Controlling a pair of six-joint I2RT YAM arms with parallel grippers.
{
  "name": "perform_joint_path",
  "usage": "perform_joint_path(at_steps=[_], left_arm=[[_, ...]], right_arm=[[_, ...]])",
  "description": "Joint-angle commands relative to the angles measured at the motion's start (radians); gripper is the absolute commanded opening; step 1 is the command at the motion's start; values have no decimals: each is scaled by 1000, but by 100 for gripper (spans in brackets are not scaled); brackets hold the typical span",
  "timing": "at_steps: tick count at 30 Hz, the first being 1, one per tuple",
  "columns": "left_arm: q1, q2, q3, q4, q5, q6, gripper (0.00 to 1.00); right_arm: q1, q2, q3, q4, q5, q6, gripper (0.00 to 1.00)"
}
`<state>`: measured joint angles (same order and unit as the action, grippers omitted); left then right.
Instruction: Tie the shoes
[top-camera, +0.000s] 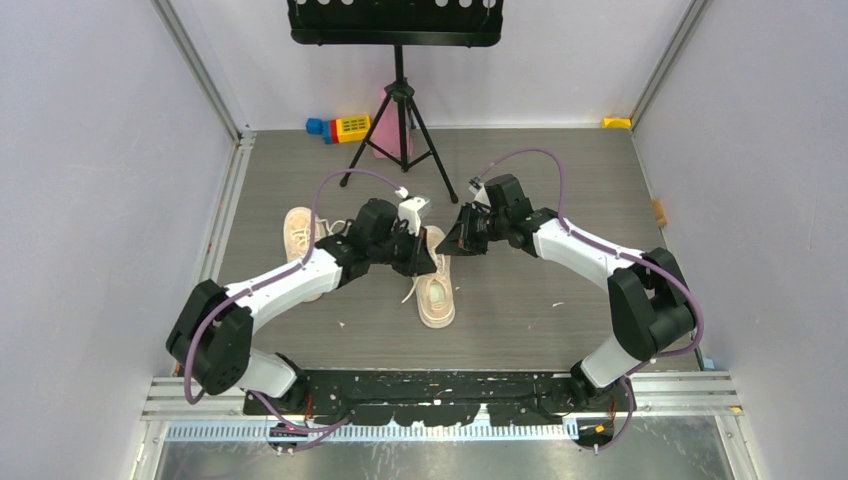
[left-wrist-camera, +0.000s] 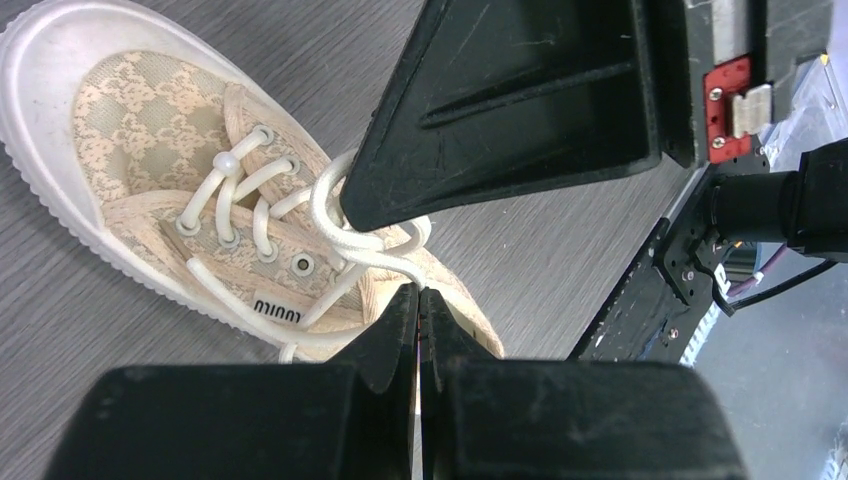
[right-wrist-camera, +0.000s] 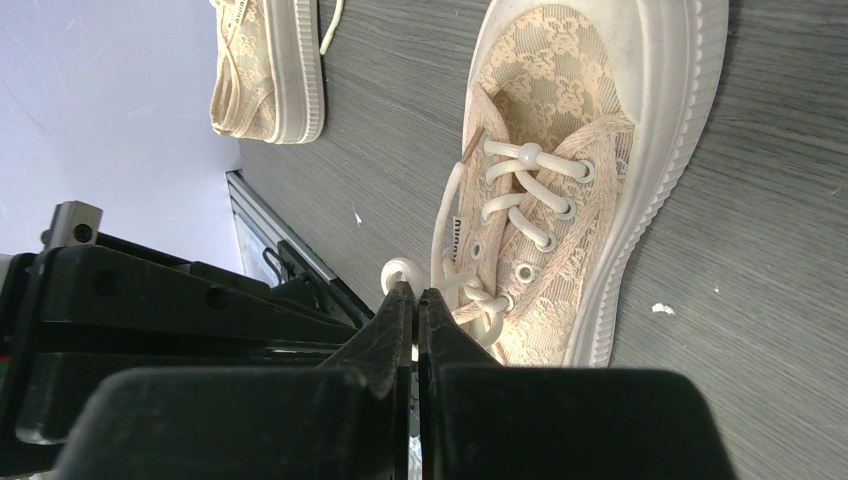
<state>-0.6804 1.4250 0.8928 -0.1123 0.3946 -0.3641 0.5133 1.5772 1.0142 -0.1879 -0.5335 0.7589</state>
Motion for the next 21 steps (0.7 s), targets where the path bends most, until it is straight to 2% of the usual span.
perform_joint_path(at_steps=[1,12,21], left_arm=[[-10,16,8,97,7,-20,0],[-19,76,-23,215,-92,-33,0],[-24,107,-58,317,-108,-28,0]], right_arm=[[-2,-41,37,38,-14,4,0],[-2,-46,31,48,-16,19,0],[-2,-49,27,48,-15,33,0]])
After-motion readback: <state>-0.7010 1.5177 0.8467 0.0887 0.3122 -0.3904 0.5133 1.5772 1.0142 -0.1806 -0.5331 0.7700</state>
